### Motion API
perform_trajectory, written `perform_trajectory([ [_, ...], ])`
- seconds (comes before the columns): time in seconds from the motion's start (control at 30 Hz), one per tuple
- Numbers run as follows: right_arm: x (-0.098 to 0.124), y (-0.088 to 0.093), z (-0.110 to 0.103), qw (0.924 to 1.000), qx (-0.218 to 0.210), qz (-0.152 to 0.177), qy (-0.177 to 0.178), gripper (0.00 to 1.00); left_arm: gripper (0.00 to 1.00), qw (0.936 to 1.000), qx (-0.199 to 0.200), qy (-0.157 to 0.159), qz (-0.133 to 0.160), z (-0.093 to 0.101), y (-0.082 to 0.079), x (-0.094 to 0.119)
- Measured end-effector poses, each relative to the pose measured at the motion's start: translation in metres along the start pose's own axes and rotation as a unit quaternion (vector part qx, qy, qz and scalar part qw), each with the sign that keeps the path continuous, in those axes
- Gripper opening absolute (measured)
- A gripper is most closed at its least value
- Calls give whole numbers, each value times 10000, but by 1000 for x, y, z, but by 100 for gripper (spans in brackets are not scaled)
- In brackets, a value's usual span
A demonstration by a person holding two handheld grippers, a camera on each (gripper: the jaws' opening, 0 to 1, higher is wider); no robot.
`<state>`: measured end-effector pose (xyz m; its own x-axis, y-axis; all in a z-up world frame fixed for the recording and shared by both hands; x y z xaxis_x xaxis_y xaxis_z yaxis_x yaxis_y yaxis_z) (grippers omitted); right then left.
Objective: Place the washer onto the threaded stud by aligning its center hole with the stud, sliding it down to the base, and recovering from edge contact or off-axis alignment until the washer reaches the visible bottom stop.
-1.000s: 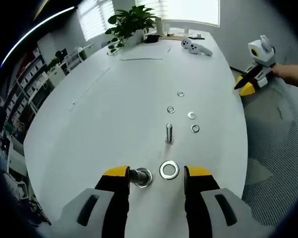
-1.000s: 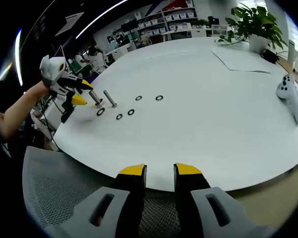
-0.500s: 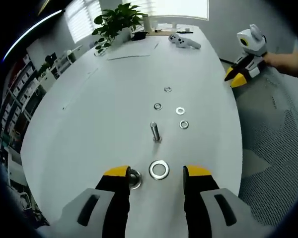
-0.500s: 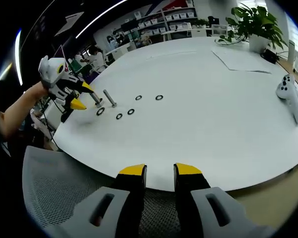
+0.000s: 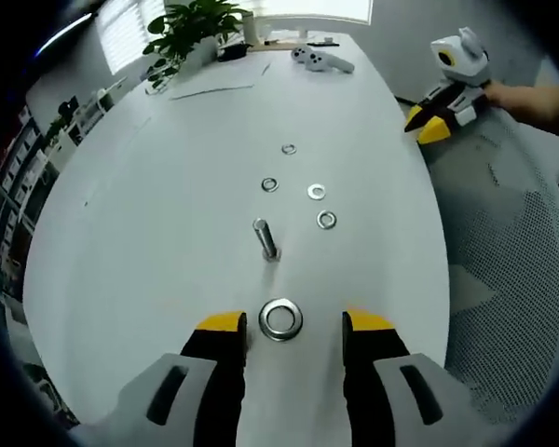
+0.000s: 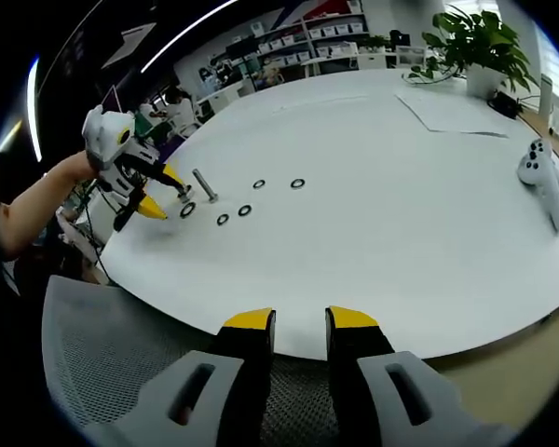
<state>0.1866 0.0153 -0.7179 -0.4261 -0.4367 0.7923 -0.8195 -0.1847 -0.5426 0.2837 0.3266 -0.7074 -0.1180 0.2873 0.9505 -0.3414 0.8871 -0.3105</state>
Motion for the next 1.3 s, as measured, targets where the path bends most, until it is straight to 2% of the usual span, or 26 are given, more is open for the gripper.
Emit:
perform_trajectory([
  [0.2, 0, 0, 0, 10000, 7, 3, -3, 24, 37, 9994, -180, 114, -254, 1, -1, -14],
  [0.3, 0, 0, 0, 10000, -1, 18, -6, 24, 37, 9985, -362, 35, -404, 1, -3, -20],
  [0.43, 0, -1, 0, 10000, -18, 54, -12, 24, 35, 9978, -507, 3, -428, -4, -5, -23],
  [0.53, 0, -1, 0, 10000, -20, 75, -18, 24, 34, 9974, -471, -18, -539, -6, -5, -23],
  [0.57, 0, -1, 0, 10000, -16, 84, -24, 24, 34, 9967, -548, -34, -601, -6, -5, -23],
  [0.6, 0, -2, 0, 10000, -4, 88, -29, 24, 34, 9941, -805, -44, -720, -6, -4, -23],
  [0.63, 0, -2, 0, 10000, 6, 88, -32, 24, 32, 9957, -674, 21, -633, -3, -5, -24],
  [0.73, 0, -2, 0, 9999, -7, 106, -36, 24, 28, 9951, -601, 115, -779, -2, -5, -24],
  [0.87, 1, -2, 1, 9999, -35, 137, -35, 24, 28, 9946, -639, 147, -803, -2, -5, -25],
  [1.1, 1, -2, 1, 9999, -48, 154, -40, 24, 28, 9941, -668, 122, -847, 0, -6, -25],
  [1.3, 1, -2, 1, 9999, -67, 153, -16, 24, 25, 9952, -543, 94, -811, 3, -4, -24],
])
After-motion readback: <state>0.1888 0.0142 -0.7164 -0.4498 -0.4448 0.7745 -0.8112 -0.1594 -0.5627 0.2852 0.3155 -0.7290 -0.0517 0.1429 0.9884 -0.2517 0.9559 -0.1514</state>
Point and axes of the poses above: the point that each gripper's makers call its tool centre point, and the gripper's own axes: x roughly backward along the fingers, z roughly to its right, y roughly out of its underside, the point moved 7 cm from there along x, roughly backward along the fingers, and after that the axes turned 7 degrees about -z, right-handed, at the moved point
